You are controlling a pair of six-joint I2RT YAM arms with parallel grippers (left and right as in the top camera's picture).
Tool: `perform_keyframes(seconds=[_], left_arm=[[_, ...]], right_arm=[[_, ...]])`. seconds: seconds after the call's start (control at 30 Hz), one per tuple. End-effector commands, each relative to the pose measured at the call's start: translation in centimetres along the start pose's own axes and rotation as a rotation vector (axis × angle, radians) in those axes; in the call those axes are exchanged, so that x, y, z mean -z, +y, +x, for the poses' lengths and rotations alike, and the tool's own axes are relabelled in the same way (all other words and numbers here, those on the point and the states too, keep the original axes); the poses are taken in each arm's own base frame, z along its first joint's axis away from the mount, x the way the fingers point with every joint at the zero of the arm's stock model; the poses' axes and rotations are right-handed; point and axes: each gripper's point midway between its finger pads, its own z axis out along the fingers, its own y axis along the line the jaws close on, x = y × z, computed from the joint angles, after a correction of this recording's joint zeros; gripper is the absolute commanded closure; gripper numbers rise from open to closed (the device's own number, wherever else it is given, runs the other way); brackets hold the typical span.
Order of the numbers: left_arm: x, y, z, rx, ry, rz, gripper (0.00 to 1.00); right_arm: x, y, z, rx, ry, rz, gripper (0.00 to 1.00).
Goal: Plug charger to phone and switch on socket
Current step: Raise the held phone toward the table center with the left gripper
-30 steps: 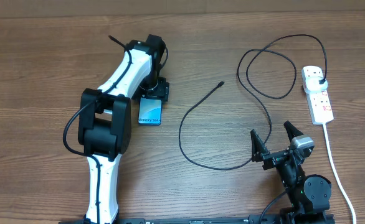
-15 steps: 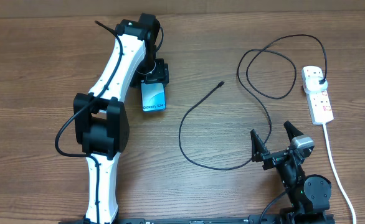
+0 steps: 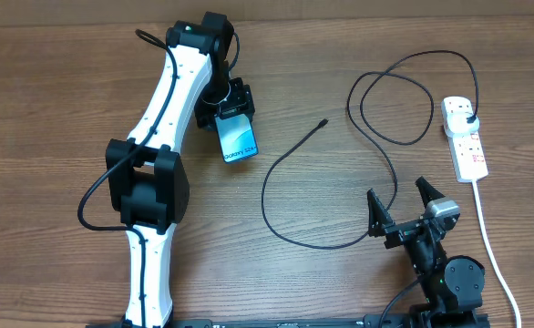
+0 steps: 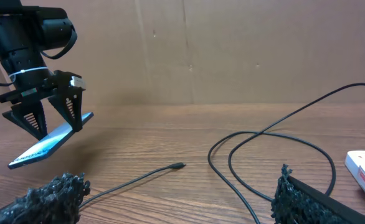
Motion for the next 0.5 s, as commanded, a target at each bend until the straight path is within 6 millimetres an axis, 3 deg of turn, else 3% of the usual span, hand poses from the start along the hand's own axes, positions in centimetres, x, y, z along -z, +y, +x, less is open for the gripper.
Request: perform_keyframes(seconds=[0.0, 0.47], left_arm=[[1.06, -1.11, -0.16, 0.020, -0.012, 0.052, 0.27], [1.83, -1.92, 0.58, 0.097, 0.079, 0.196, 0.26]], right_arm=[[-0.03, -0.07, 0.26, -0.002, -0.001, 0.004, 0.00], [-0.03, -0.02, 0.27, -0.002, -0.001, 0.001, 0.00]])
